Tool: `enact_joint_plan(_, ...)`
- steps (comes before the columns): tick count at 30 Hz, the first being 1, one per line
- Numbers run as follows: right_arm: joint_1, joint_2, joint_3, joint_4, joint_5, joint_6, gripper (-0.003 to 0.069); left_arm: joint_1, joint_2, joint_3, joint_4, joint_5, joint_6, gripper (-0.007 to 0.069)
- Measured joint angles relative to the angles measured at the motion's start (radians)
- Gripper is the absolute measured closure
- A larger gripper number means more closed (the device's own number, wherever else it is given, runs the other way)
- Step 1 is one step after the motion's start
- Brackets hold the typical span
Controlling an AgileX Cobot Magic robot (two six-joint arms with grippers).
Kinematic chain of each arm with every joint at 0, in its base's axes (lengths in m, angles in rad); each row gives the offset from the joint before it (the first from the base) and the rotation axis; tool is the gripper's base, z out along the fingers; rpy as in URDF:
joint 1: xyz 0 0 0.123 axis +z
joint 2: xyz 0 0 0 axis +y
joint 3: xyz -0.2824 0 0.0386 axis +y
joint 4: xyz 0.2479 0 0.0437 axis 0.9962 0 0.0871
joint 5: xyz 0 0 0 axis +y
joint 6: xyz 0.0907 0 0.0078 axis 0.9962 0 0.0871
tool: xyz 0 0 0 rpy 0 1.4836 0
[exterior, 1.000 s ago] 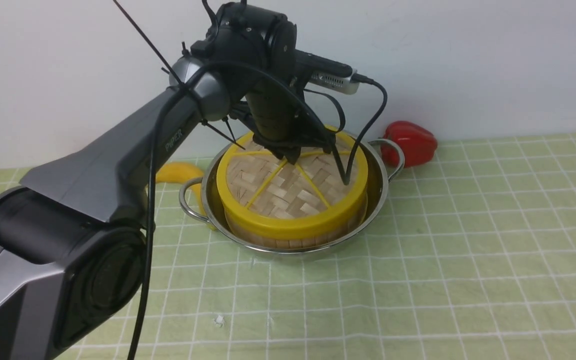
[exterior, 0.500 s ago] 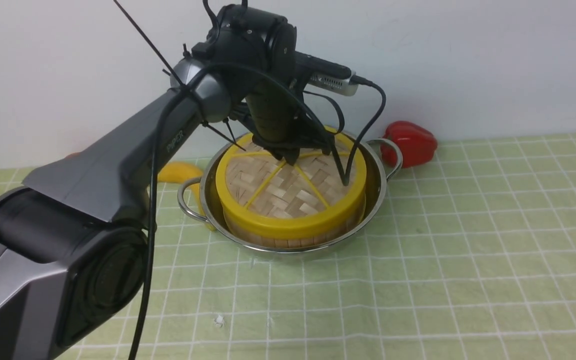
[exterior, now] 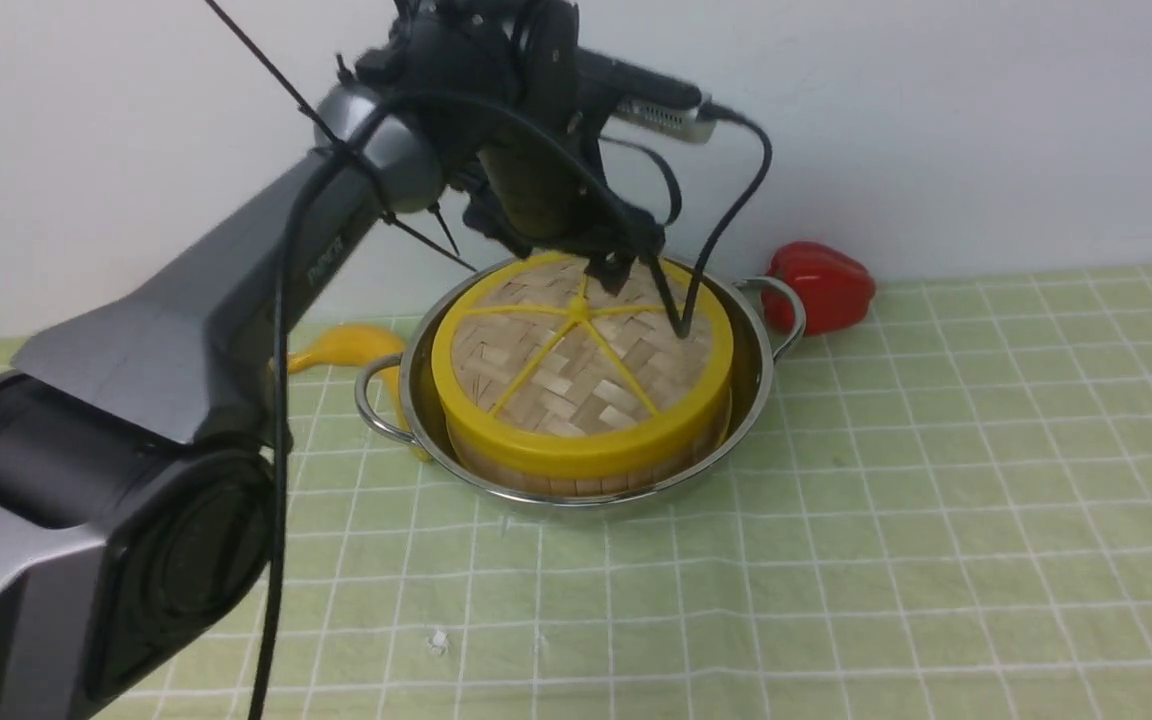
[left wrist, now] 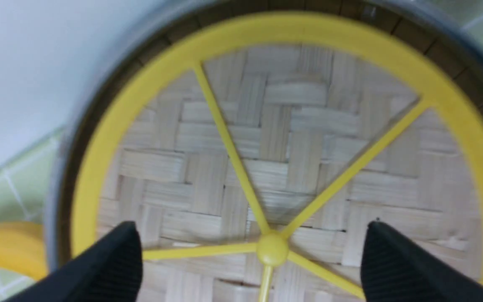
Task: Place the steamer in the pot on the green tablecloth, and put the lid on the steamer.
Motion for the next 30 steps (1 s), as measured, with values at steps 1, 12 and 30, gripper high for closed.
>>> enact_joint_plan(1, 0.000, 0.000, 0.000, 0.000, 0.000, 0.000, 0.0178, 0.000, -0.005, 0.001, 0.000, 0.000, -0.001, -0.0040)
enact_joint_plan(12, 0.000, -0.043, 0.026, 0.000, -0.003, -0.067, 0.0295, 0.000, -0.395, 0.044, 0.058, 0.001, -0.033, 0.0321)
enact_joint_plan(30, 0.000, -0.610, 0.872, -0.029, -0.510, -0.032, 0.0641, 0.000, -1.327, 1.022, 0.135, -0.101, -0.042, 0.0648)
